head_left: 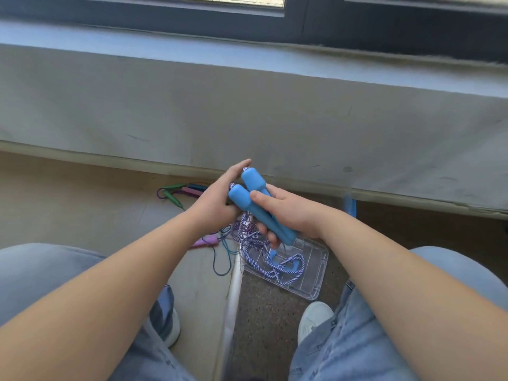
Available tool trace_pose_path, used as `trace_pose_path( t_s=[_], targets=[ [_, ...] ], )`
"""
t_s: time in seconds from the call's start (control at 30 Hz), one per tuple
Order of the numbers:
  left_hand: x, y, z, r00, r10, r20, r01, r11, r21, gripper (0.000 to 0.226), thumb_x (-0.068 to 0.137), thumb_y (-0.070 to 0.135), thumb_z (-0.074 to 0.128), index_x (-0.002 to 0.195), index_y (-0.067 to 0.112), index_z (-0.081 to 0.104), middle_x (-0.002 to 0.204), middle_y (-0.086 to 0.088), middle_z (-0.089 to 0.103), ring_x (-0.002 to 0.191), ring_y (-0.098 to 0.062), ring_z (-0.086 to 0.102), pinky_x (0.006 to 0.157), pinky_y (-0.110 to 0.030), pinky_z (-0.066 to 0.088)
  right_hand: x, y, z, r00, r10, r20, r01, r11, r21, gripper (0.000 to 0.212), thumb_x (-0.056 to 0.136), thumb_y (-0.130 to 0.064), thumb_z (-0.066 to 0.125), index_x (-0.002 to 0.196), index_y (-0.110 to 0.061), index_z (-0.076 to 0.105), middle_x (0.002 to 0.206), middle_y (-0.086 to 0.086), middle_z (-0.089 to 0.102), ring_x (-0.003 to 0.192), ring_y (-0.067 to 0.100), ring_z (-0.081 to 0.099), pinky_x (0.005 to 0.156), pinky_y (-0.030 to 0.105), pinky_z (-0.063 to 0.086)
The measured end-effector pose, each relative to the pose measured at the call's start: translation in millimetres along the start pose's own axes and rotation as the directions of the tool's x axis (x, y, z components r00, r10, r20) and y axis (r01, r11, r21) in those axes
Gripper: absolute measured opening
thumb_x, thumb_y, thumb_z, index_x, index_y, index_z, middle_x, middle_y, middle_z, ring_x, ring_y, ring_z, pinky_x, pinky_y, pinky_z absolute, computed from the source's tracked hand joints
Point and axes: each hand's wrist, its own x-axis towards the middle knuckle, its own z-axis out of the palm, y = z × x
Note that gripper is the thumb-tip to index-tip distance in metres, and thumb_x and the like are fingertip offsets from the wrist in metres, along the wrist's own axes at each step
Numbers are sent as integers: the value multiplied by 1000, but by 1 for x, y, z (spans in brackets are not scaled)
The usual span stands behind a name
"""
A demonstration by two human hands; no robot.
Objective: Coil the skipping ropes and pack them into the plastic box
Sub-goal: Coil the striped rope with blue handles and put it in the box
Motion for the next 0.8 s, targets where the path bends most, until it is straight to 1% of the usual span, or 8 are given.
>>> trace_pose_path(
  t_s=[0.13, 0.2, 0.27, 0.37, 0.47, 0.6, 0.73, 0.8],
  targets=[
    [-5, -1, 8, 1000, -10, 11, 10, 1000, 14, 39, 85, 19, 45, 119, 38, 50, 82, 8, 66, 70, -13, 57, 68, -34, 47, -12, -1, -5, 994, 91, 68, -91, 996, 7, 33, 103, -51, 47, 110, -18, 49, 70, 10, 58, 51, 21, 53, 53, 32, 51],
    [-4, 5, 8, 995, -43, -89, 46, 999, 22, 17, 97, 23, 45, 105, 34, 56, 75, 4, 66, 62, -10, 58, 62, -29, 49, -15, 1, -8, 988, 107, 108, -111, 993, 31, 28, 102, -41, 54, 108, -14, 53, 72, 9, 59, 55, 19, 54, 55, 32, 51],
    [-2, 10, 5, 980, -50, -192, 57, 998, 33, 16, 103, 23, 43, 101, 28, 58, 68, 8, 62, 51, -1, 50, 51, -15, 39, -17, 2, -10, 976, 118, 183, -129, 990, 50, 21, 102, -29, 58, 111, -11, 55, 75, 8, 60, 60, 19, 55, 58, 32, 51],
    [0, 11, 2, 969, -81, -235, 93, 995, 40, 17, 102, 20, 42, 99, 28, 57, 73, 12, 63, 53, 2, 50, 47, -11, 34, -17, 6, -13, 963, 132, 236, -158, 983, 97, 21, 101, -22, 60, 116, -8, 56, 80, 9, 62, 65, 20, 59, 60, 34, 53],
    [-1, 8, 1, 946, -129, -297, 150, 988, 48, 20, 95, 14, 45, 98, 30, 57, 76, 9, 64, 59, -7, 51, 50, -19, 38, -14, 8, -12, 984, 112, 141, -128, 986, 105, 19, 101, -20, 60, 114, -7, 56, 78, 7, 62, 62, 16, 57, 56, 28, 50],
    [-2, 8, 10, 926, -223, -304, 257, 964, 74, 17, 102, 26, 40, 115, 19, 48, 86, -6, 62, 77, -30, 56, 61, -35, 38, -7, 8, 1, 998, -41, -48, 47, 991, 128, 16, 105, -26, 50, 106, -11, 56, 67, 0, 48, 49, 10, 32, 42, 20, 29],
    [-11, 9, 35, 952, -289, -98, 305, 919, 251, 24, 104, 32, 36, 114, 11, 40, 106, -23, 64, 94, -40, 61, 78, -45, 48, 4, 3, 11, 955, -96, -279, 144, 977, 157, 14, 105, -24, 48, 101, -11, 52, 66, 3, 44, 42, 9, 29, 37, 19, 27],
    [-16, 11, 45, 964, -261, 48, 222, 890, 398, 22, 104, 30, 36, 110, 9, 42, 103, -23, 65, 92, -40, 61, 74, -42, 45, 10, 4, 6, 907, -118, -404, 116, 993, -28, 17, 103, -27, 50, 92, -13, 50, 70, 6, 48, 43, 15, 39, 41, 24, 34]
  ],
)
